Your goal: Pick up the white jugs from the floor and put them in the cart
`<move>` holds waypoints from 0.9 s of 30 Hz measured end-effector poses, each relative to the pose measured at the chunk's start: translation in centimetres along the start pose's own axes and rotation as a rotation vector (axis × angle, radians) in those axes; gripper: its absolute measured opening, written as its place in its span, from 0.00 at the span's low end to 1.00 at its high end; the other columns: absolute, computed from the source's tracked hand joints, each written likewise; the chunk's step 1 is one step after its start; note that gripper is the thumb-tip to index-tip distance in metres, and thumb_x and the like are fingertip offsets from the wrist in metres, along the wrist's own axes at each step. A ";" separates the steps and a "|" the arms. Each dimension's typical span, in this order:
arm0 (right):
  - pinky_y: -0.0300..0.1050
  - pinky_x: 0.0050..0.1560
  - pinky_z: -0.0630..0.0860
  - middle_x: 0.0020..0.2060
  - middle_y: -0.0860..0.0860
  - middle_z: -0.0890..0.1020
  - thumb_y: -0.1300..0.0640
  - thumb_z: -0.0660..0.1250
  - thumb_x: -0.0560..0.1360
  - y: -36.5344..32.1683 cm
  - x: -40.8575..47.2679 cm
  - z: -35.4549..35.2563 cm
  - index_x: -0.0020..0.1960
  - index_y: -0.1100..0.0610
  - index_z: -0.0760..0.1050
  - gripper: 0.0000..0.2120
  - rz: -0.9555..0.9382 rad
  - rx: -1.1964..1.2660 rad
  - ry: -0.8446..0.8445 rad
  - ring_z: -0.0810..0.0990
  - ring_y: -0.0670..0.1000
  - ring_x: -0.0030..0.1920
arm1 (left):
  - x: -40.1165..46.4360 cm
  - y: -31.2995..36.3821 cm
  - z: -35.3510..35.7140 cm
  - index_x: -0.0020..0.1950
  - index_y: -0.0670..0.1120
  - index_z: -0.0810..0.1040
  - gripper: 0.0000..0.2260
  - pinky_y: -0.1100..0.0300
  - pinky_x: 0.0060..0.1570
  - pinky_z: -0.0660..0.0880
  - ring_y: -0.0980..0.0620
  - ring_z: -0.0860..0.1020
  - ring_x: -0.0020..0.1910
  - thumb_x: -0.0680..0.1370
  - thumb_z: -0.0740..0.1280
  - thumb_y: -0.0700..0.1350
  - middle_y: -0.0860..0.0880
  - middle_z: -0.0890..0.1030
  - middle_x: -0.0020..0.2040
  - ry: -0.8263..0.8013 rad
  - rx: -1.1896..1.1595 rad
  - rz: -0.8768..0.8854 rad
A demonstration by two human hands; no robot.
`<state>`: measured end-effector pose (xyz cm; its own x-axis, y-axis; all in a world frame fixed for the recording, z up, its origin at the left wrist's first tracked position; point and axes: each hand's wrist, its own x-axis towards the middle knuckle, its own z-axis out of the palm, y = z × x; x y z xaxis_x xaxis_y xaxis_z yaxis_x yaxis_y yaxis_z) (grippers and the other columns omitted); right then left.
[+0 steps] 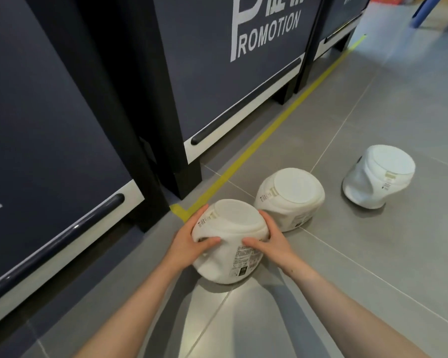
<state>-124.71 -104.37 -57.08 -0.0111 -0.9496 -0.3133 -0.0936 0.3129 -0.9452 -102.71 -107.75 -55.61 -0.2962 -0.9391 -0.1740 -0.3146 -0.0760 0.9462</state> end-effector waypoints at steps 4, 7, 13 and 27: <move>0.29 0.45 0.76 0.58 0.48 0.77 0.53 0.77 0.57 -1.9 -0.3 0.6 0.58 0.41 0.69 0.32 0.063 0.019 0.034 0.77 0.42 0.56 | 0.5 1.4 -1.0 0.66 0.58 0.65 0.38 0.78 0.45 0.70 0.74 0.72 0.54 0.60 0.76 0.57 0.62 0.73 0.60 -0.018 -0.026 -0.048; 0.38 0.57 0.75 0.61 0.50 0.74 0.45 0.78 0.51 -5.4 -1.5 0.5 0.56 0.37 0.69 0.36 0.108 0.049 0.105 0.75 0.48 0.60 | 0.3 5.3 -2.4 0.66 0.56 0.67 0.35 0.76 0.46 0.72 0.72 0.74 0.54 0.62 0.78 0.54 0.58 0.74 0.61 -0.051 -0.040 -0.071; 0.56 0.63 0.73 0.63 0.52 0.70 0.32 0.76 0.45 -19.7 -6.8 -0.8 0.64 0.37 0.66 0.48 0.180 -0.050 0.142 0.73 0.53 0.61 | -2.9 19.6 -6.9 0.65 0.63 0.68 0.33 0.68 0.55 0.73 0.66 0.75 0.57 0.61 0.72 0.60 0.59 0.76 0.61 -0.070 -0.025 -0.096; 0.47 0.55 0.77 0.56 0.50 0.78 0.48 0.77 0.55 -60.0 -27.1 -2.2 0.59 0.44 0.68 0.35 0.037 -0.038 0.103 0.78 0.48 0.53 | -18.0 57.9 -18.0 0.67 0.63 0.65 0.34 0.52 0.60 0.74 0.55 0.74 0.61 0.63 0.70 0.65 0.59 0.74 0.63 -0.047 0.048 -0.068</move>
<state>-120.97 -97.44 8.28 -0.1169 -0.9351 -0.3346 -0.1293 0.3484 -0.9284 -99.38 -101.29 7.21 -0.3147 -0.9155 -0.2508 -0.3781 -0.1214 0.9178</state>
